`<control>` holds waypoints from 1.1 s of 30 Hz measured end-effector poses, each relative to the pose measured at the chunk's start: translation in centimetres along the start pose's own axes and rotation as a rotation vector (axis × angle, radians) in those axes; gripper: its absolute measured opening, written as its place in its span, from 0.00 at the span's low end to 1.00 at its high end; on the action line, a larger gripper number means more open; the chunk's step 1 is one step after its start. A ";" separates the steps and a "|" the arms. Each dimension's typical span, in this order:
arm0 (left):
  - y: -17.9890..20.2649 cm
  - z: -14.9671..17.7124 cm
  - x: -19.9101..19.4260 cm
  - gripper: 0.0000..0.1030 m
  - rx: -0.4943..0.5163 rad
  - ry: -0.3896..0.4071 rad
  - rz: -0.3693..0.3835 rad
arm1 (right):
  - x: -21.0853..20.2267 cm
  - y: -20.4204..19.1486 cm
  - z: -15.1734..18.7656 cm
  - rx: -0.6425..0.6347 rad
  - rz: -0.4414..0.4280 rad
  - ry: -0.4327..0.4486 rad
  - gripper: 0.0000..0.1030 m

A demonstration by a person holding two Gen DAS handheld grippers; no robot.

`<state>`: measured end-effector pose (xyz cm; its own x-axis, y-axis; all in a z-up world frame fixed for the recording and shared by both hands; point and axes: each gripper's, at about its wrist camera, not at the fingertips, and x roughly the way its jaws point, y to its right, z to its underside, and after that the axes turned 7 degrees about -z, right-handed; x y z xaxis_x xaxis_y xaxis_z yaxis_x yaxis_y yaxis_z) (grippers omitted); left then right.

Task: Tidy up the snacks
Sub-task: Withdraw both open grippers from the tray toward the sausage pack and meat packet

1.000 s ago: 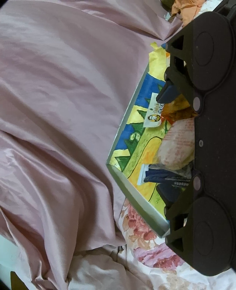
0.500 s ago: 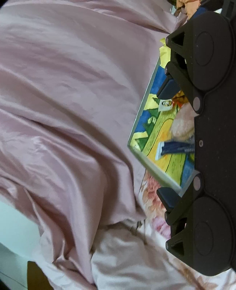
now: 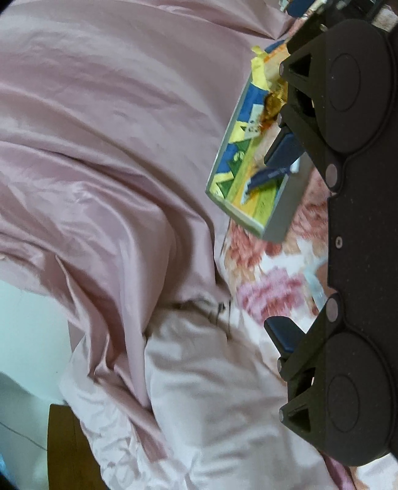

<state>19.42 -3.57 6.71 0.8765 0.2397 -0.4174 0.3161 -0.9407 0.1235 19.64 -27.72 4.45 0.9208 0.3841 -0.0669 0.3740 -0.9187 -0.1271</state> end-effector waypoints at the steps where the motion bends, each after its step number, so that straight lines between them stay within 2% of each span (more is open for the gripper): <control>1: -0.5 0.3 -0.4 0.99 0.003 0.001 -0.003 | -0.5 -0.4 0.1 -0.004 0.000 -0.001 1.00; 7: -2.4 2.1 -2.8 0.99 0.050 0.002 -0.012 | -2.8 -2.8 0.6 0.035 -0.015 -0.029 1.00; 20: -6.3 6.8 -6.0 0.99 0.126 -0.051 -0.037 | -7.5 -7.3 3.3 -0.015 -0.049 -0.180 1.00; 25: -7.3 7.9 -6.0 0.99 0.142 -0.081 -0.047 | -8.1 -8.2 4.3 -0.028 -0.047 -0.258 1.00; 33: -8.2 9.2 -4.9 0.99 0.159 -0.127 -0.049 | -6.6 -9.0 6.1 -0.053 -0.058 -0.405 1.00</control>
<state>9.20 0.72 -0.50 0.8055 0.2634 -0.5309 0.2869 -0.9571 -0.0395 9.50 -21.46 -0.01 0.7840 0.4312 -0.4466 0.4393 -0.8936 -0.0917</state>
